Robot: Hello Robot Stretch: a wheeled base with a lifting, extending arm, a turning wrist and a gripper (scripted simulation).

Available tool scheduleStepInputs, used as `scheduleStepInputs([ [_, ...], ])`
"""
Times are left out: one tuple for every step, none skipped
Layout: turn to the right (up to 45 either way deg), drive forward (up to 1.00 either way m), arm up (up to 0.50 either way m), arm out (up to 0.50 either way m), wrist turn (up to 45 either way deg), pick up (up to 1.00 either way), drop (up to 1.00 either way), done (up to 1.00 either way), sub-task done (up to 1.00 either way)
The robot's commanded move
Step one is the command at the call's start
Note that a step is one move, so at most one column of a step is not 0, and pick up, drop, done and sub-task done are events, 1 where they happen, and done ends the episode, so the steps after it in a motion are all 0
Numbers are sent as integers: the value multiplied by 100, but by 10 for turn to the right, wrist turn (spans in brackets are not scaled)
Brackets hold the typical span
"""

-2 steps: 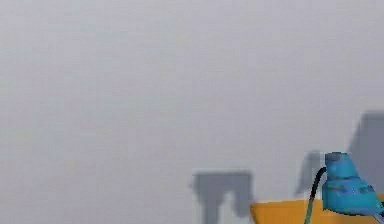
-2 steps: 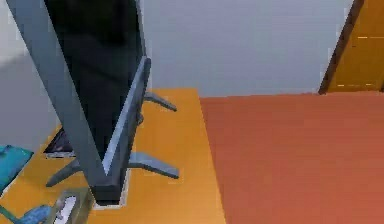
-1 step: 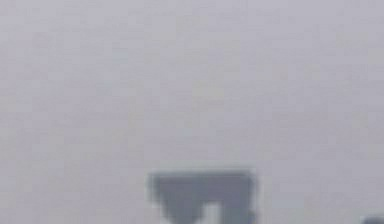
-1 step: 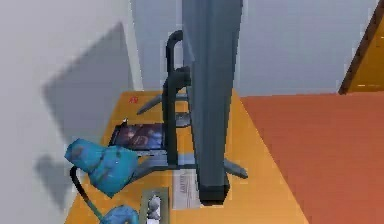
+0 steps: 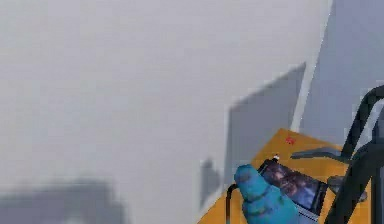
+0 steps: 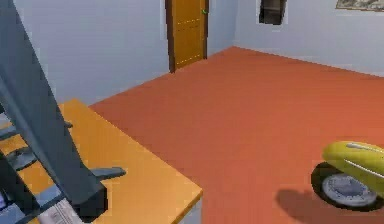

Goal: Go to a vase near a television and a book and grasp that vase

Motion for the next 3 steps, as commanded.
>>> scheduleStepInputs([
  [450, 0, 0, 0, 0, 0, 0, 0, 0],
  [450, 0, 0, 0, 0, 0, 0, 0, 0],
  [300, 0, 0, 0, 0, 0, 0, 0, 0],
])
